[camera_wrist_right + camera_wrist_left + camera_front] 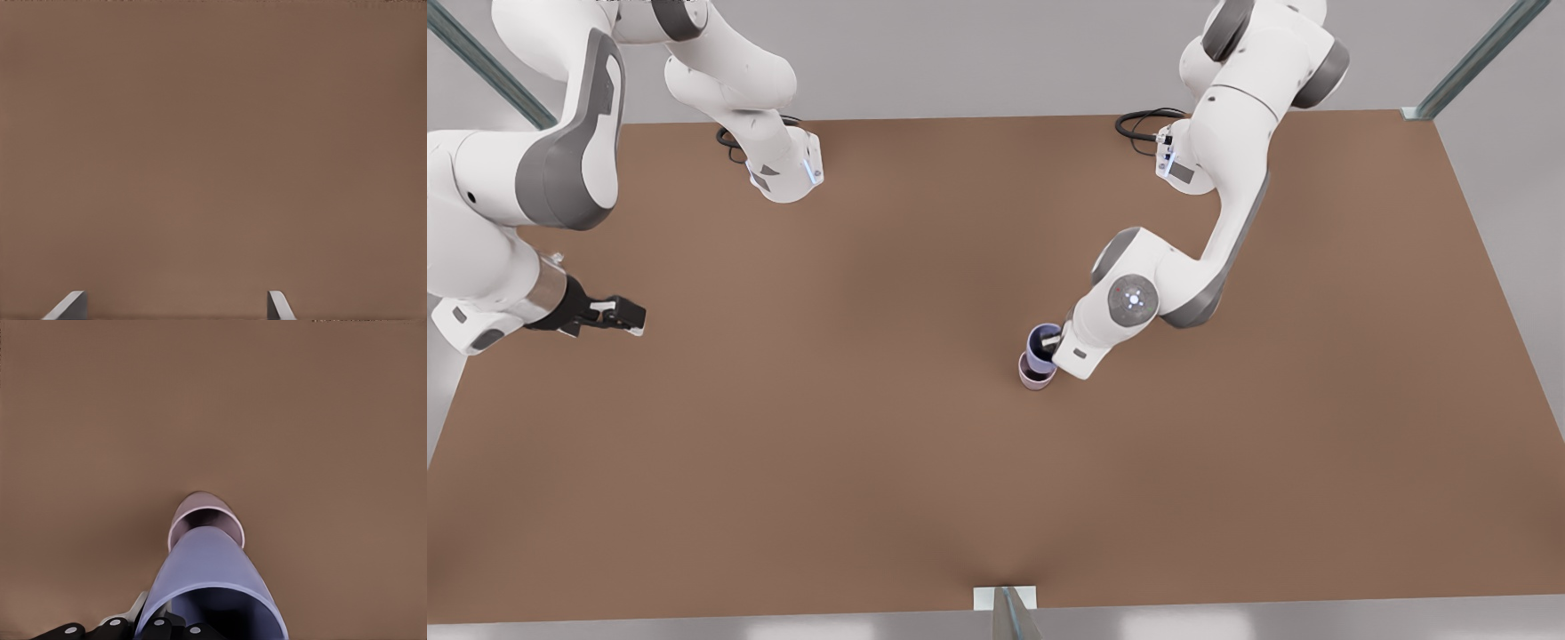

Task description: Stack the cups, with the pink cup at the bottom and the purple cup at the top

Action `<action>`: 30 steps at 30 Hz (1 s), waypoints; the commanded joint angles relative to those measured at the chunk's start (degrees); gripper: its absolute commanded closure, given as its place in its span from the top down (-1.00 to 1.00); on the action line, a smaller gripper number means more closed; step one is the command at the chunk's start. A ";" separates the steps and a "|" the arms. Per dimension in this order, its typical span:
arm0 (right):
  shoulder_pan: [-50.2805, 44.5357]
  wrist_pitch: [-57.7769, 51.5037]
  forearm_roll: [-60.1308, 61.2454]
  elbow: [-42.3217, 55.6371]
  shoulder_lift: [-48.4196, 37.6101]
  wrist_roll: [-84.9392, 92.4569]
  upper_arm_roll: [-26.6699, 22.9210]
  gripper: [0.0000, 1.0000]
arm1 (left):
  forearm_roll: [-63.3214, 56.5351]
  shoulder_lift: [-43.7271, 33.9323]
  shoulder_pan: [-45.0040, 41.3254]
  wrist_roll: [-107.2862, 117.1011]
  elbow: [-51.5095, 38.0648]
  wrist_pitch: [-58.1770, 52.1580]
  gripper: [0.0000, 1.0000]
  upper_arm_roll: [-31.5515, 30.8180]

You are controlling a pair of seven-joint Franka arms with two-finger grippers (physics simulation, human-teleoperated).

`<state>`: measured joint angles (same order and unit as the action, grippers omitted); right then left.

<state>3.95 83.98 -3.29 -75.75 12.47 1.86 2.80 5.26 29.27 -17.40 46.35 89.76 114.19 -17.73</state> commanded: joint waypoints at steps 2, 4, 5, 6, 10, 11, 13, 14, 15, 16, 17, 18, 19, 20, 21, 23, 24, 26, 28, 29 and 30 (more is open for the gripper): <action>0.01 -0.04 0.04 0.34 0.28 1.30 0.01 1.00 | 0.19 0.35 0.00 15.70 -0.03 1.30 -0.57 -0.02; 0.01 -0.04 0.39 0.43 0.36 1.39 -0.07 1.00 | 0.19 0.61 0.00 15.70 -0.03 1.74 -0.57 -0.02; 0.01 -0.04 0.66 0.43 0.36 1.39 -0.08 1.00 | 0.19 0.88 0.00 15.70 -0.03 1.74 -0.57 -0.02; 0.01 -0.04 0.66 0.43 0.36 1.39 -0.08 1.00 | 0.28 1.14 0.00 15.79 -0.03 2.27 -0.57 -0.02; 0.01 -0.04 0.66 0.43 0.45 1.39 -0.08 1.00 | 0.37 1.32 -0.79 16.23 -0.03 2.44 -0.57 -0.02; 0.01 -0.04 0.66 0.43 0.45 1.39 -0.08 1.00 | 0.37 1.49 -0.79 16.23 -0.03 2.44 -0.57 -0.02; 0.01 -0.04 0.66 0.43 0.45 1.39 -0.08 1.00 | 0.28 1.58 -0.71 16.23 -0.03 2.44 -0.57 -0.02; 0.01 -0.04 0.66 0.43 0.45 1.30 -0.08 1.00 | 0.28 1.67 -0.79 16.23 0.06 2.44 -0.57 -0.02; 0.01 -0.04 0.66 0.43 0.45 1.39 -0.08 1.00 | 0.28 1.93 -0.71 16.23 0.06 2.44 -0.57 -0.02; 0.01 -0.04 0.66 0.43 0.45 1.39 -0.08 1.00 | 0.28 2.11 -0.71 16.23 0.06 2.36 -0.57 -0.02; 0.01 -0.04 0.66 0.43 0.45 1.39 -0.08 1.00 | 0.28 2.55 -0.71 16.23 0.06 2.36 -0.57 -0.02; 0.01 -0.04 0.66 0.43 0.45 1.39 -0.08 1.00 | 0.28 2.72 -0.71 16.23 0.06 2.36 -0.57 -0.02; 0.09 -0.04 0.66 0.43 0.45 1.39 -0.08 1.00 | 0.28 3.07 -0.71 16.23 0.06 2.36 -0.57 -0.02; 0.01 -0.04 0.66 0.43 0.45 1.39 -0.08 1.00 | 0.28 3.16 -0.71 16.15 0.06 2.36 -0.57 -0.02; 0.01 0.04 0.66 0.43 0.45 1.39 -0.08 1.00 | 0.28 3.43 -0.71 16.14 0.06 2.36 -0.57 -0.02; 0.01 0.04 0.66 0.43 0.54 1.39 -0.08 1.00 | 0.19 3.60 -0.71 16.06 0.06 2.36 -0.57 -0.02; 0.09 0.04 0.66 0.43 0.54 1.39 -0.08 1.00 | 0.19 3.60 -0.71 15.62 0.06 2.36 -0.24 -0.02; 0.01 0.04 0.66 0.52 0.54 1.39 -0.08 1.00 | 0.19 3.69 -0.71 15.44 0.06 2.36 -0.14 -0.02; 0.01 0.04 0.66 0.52 0.54 1.39 -0.08 1.00 | 0.19 3.69 -0.71 15.44 0.06 2.36 -0.13 -0.02; 0.09 0.31 0.66 0.43 0.54 1.30 -0.08 1.00 | 0.19 3.69 -0.71 15.44 0.06 2.36 -0.13 -0.02; 0.09 0.31 0.66 0.43 0.54 1.30 -0.08 1.00 | 0.19 3.69 -0.71 15.44 0.06 2.36 -0.14 -0.02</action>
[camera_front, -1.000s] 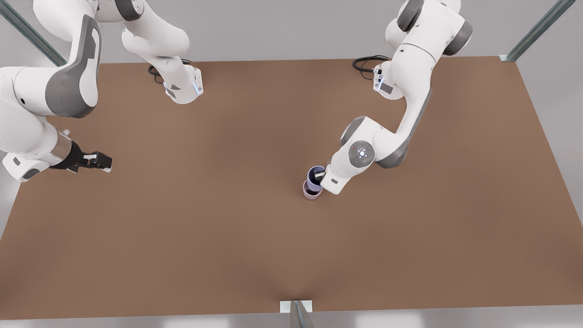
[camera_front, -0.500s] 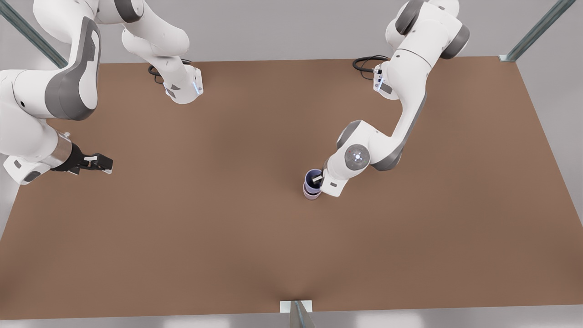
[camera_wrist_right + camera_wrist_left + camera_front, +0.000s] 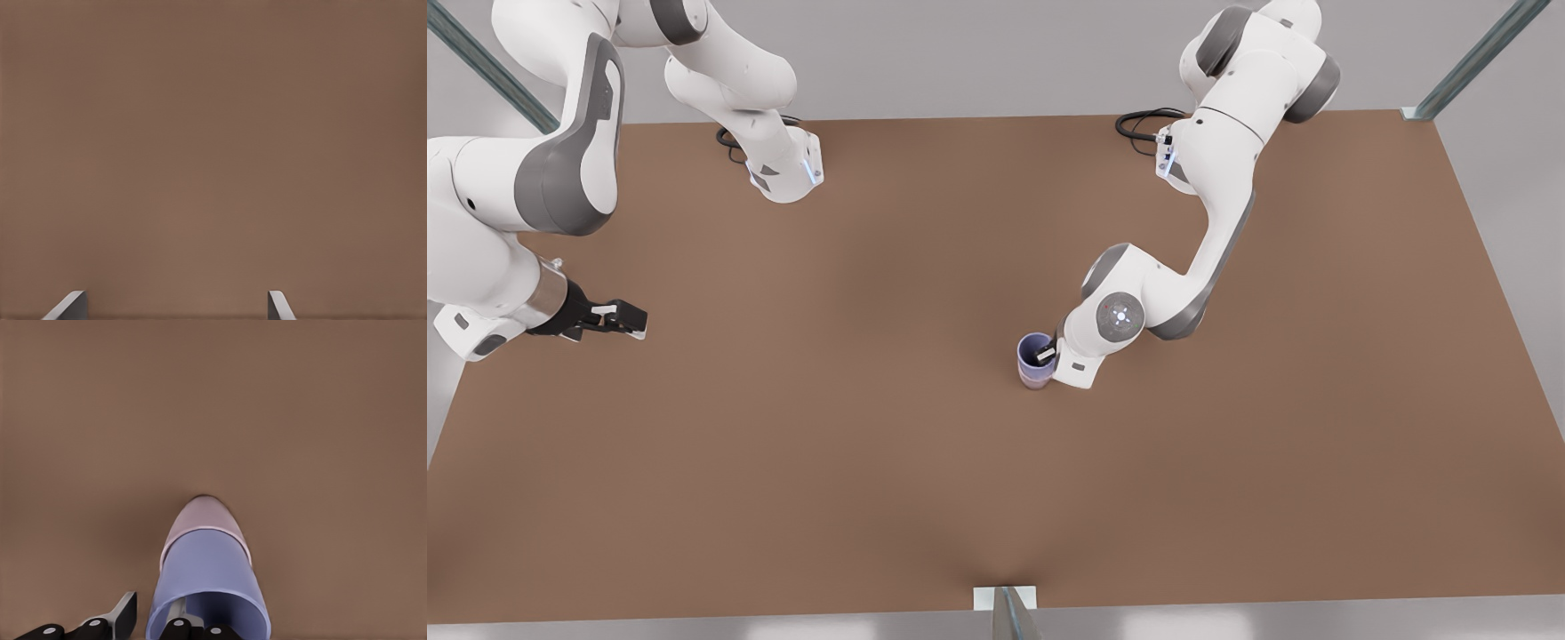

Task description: Stack the cups, with the pink cup at the bottom and the purple cup at the top

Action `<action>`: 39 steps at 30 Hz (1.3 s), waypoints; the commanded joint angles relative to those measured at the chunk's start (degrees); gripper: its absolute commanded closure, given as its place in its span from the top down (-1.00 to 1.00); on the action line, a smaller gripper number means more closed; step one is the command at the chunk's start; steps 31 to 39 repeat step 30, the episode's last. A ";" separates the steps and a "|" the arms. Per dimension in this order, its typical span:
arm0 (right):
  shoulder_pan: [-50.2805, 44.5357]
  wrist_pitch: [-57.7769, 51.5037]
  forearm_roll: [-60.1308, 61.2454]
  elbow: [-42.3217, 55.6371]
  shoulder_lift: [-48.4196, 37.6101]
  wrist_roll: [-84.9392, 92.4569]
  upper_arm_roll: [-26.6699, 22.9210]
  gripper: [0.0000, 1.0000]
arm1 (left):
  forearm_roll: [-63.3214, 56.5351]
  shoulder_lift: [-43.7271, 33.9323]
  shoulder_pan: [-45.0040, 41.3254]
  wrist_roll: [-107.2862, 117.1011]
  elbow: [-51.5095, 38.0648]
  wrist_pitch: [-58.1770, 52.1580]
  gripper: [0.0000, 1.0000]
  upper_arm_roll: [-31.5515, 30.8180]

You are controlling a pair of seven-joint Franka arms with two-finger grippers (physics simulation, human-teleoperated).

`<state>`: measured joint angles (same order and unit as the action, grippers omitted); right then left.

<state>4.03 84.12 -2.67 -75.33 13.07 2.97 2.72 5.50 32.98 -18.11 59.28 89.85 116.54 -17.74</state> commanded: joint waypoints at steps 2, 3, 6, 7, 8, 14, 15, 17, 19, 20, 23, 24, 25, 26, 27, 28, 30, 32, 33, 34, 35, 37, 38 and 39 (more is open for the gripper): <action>0.01 0.16 0.03 0.01 -0.07 0.20 0.00 1.00 | -0.05 -0.11 0.00 2.51 -0.03 -0.09 -0.14 -0.02; -0.08 0.16 0.03 0.01 -0.07 0.20 0.00 1.00 | 0.04 -0.11 0.00 2.51 -0.12 -0.09 -0.14 -0.02; -0.08 0.16 0.03 0.01 -0.07 0.20 0.00 1.00 | -0.22 -0.46 0.00 2.51 -0.20 -0.44 1.00 0.07; -0.08 0.16 0.03 0.01 -0.07 0.20 0.00 1.00 | -0.22 -0.72 0.00 2.59 -0.29 -0.52 1.00 0.07; -0.08 0.16 0.03 0.01 -0.07 0.20 0.00 1.00 | -0.22 -0.90 0.00 2.77 -0.99 -0.70 1.00 0.07; 0.01 0.16 0.03 0.01 -0.07 0.20 0.00 1.00 | -5.41 -9.77 0.35 -33.32 -8.99 -22.93 1.00 12.45; 0.01 0.16 0.03 0.01 -0.07 0.20 0.00 1.00 | -5.32 -11.79 0.26 -42.31 -9.08 -23.81 1.00 15.80; 0.01 0.16 0.03 0.10 -0.07 0.20 0.00 1.00 | -5.50 -15.31 0.26 -49.26 -9.43 -26.10 1.00 20.02; 0.01 0.16 0.03 0.01 -0.07 0.20 0.00 1.00 | -8.93 -16.54 2.71 -53.74 -13.39 -30.76 1.00 19.85; 0.01 0.16 0.03 0.01 -0.07 0.20 0.00 1.00 | -9.98 -18.12 8.43 -56.12 -13.39 -30.32 1.00 14.58; 0.01 0.34 0.03 0.01 -0.07 0.20 0.00 1.00 | -14.37 -19.62 12.04 -56.29 -12.86 -30.32 1.00 9.39; 0.01 0.17 0.03 0.01 -0.07 0.20 0.00 1.00 | -14.29 -20.23 12.13 -56.82 -12.77 -30.32 1.00 9.39; 0.01 0.16 0.03 0.10 0.20 0.20 0.00 1.00 | -13.94 -20.85 12.39 -58.75 -12.77 -30.14 1.00 9.30; -0.08 0.16 0.12 0.01 0.20 0.20 0.00 1.00 | -13.85 -21.03 12.66 -61.21 -12.68 -29.09 1.00 9.30; -0.08 0.34 0.03 0.10 0.20 0.20 0.00 1.00 | -13.23 -21.82 12.83 -62.70 -12.60 -29.00 1.00 9.12; -0.08 0.34 0.12 0.10 0.20 0.20 0.00 1.00 | -13.23 -22.43 13.80 -63.59 -12.60 -29.09 1.00 8.16; -0.08 0.16 0.03 0.36 0.29 0.20 0.00 1.00 | -13.23 -22.52 14.41 -63.50 -12.25 -29.09 1.00 7.36; -0.08 0.16 0.03 0.36 0.29 0.20 0.00 1.00 | -13.23 -22.52 14.41 -63.50 -12.25 -29.09 1.00 7.36; -0.08 0.16 0.03 0.36 0.29 0.20 0.00 1.00 | -13.23 -22.52 14.41 -63.50 -12.25 -29.09 1.00 7.36; -0.08 0.16 0.03 0.36 0.29 0.20 0.00 1.00 | -13.23 -22.52 14.41 -63.50 -12.25 -29.09 1.00 7.36; -0.08 0.16 0.03 0.36 0.29 0.20 0.00 1.00 | -13.23 -22.52 14.41 -63.50 -12.25 -29.09 1.00 7.36; -0.08 0.16 0.03 0.36 0.29 0.20 0.00 1.00 | -13.23 -22.52 14.41 -63.50 -12.25 -29.09 1.00 7.36; -0.08 0.16 0.03 0.36 0.29 0.20 0.00 1.00 | -13.23 -22.52 14.41 -63.50 -12.25 -29.09 1.00 7.36; -0.08 0.16 0.03 0.36 0.29 0.20 0.00 1.00 | -13.23 -22.52 14.41 -63.50 -12.25 -29.09 1.00 7.36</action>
